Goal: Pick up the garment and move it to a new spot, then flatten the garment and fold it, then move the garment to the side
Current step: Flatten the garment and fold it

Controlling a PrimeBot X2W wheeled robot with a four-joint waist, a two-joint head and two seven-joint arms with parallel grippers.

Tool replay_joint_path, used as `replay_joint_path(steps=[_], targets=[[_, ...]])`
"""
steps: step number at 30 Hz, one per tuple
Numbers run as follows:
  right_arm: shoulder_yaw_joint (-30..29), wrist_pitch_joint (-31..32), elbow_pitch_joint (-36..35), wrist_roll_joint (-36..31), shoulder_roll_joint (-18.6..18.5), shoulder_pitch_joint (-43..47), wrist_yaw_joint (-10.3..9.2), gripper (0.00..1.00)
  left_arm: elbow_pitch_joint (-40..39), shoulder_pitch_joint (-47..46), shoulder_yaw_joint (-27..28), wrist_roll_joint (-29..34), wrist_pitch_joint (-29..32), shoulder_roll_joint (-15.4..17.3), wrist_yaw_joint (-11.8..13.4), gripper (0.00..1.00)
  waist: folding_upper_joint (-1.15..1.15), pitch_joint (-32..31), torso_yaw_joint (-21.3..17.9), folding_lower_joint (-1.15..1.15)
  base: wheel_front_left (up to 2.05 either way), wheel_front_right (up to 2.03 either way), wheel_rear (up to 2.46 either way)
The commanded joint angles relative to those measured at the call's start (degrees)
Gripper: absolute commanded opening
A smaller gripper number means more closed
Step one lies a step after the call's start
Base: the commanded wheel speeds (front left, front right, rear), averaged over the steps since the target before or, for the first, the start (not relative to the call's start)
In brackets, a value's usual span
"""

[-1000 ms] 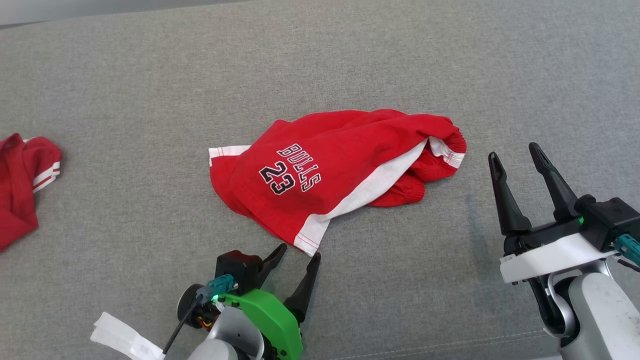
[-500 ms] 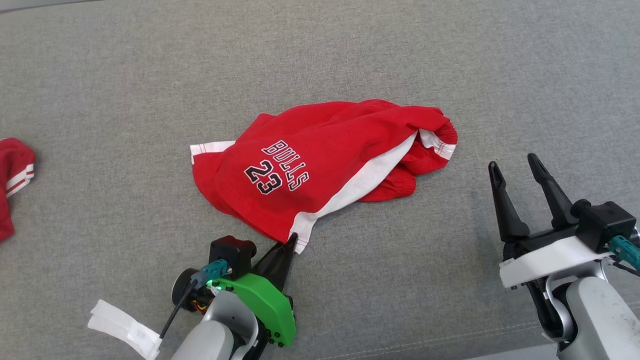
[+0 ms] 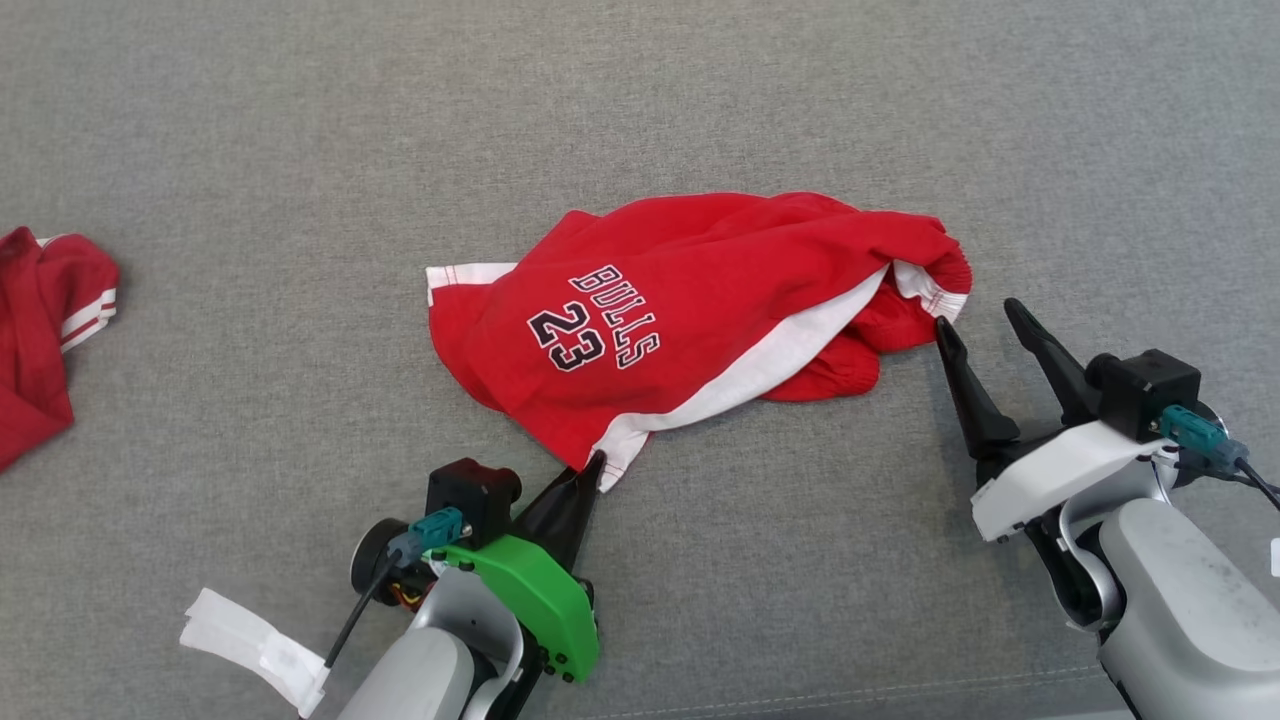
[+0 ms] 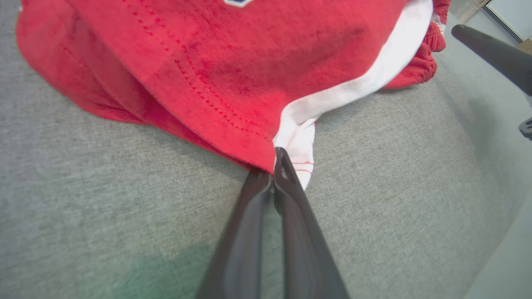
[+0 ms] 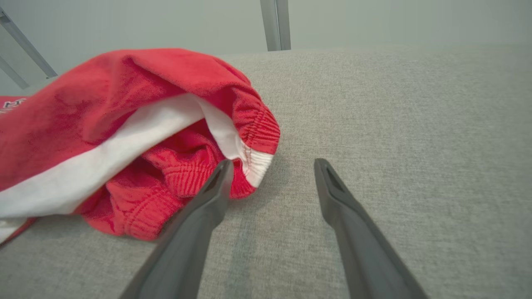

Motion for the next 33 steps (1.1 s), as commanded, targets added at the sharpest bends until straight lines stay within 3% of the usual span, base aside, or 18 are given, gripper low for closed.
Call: replay_joint_path(steps=[1,2,3,4,6,11,20,27,33], targets=[[1.6,-0.2,2.1,1.1,-0.8,-1.6,0.00,1.00,0.2,-0.8,0.0,0.0,-0.3,0.3,0.0,0.00,0.00,0.5,1.0,0.00,0.00,0.00,0.00],[2.0,-0.2,3.0,1.6,-1.1,-2.7,0.00,1.00,0.2,-0.9,-0.1,0.0,-0.4,0.2,0.1,0.00,0.00,0.6,1.2,0.00,0.00,0.00,0.00],[2.7,-0.2,4.0,2.0,-1.4,-3.4,0.00,0.85,0.3,-1.1,-0.2,0.1,-0.7,0.2,0.1,0.00,0.00,0.7,1.4,0.00,0.00,0.00,0.00],[3.1,-0.2,4.6,2.4,-1.6,-3.9,0.00,0.48,0.3,-1.2,-0.2,0.1,-0.9,0.1,0.2,0.00,0.00,0.8,1.7,0.00,0.00,0.00,0.00],[3.7,-0.2,5.3,3.2,-2.0,-4.7,0.00,0.01,0.4,-1.3,-0.3,0.3,-1.4,0.1,0.3,0.00,0.00,0.9,2.1,0.00,0.00,0.00,0.00],[5.5,-0.2,3.6,5.2,-3.6,-4.1,0.00,0.00,0.2,-1.1,0.2,0.5,-2.9,0.5,0.8,0.00,0.00,0.6,2.6,0.00,0.00,0.00,0.00],[12.4,-0.1,-7.3,12.5,-9.3,-1.3,0.00,0.00,-5.2,-1.5,4.6,0.3,-5.9,3.7,3.6,0.00,0.00,-1.3,1.4,0.00,0.00,0.00,0.00],[18.6,0.9,-17.9,21.7,-15.6,-2.0,0.00,0.00,-14.2,-0.9,9.9,-0.3,-5.4,8.2,6.8,0.00,0.00,-3.5,0.3,0.00,0.00,0.00,0.00],[19.7,0.5,-26.4,28.0,-19.9,-3.4,0.01,0.00,-22.4,-2.1,13.3,0.8,-4.6,11.5,8.9,0.00,0.00,-4.9,-0.1,0.00,0.00,0.00,0.00]])
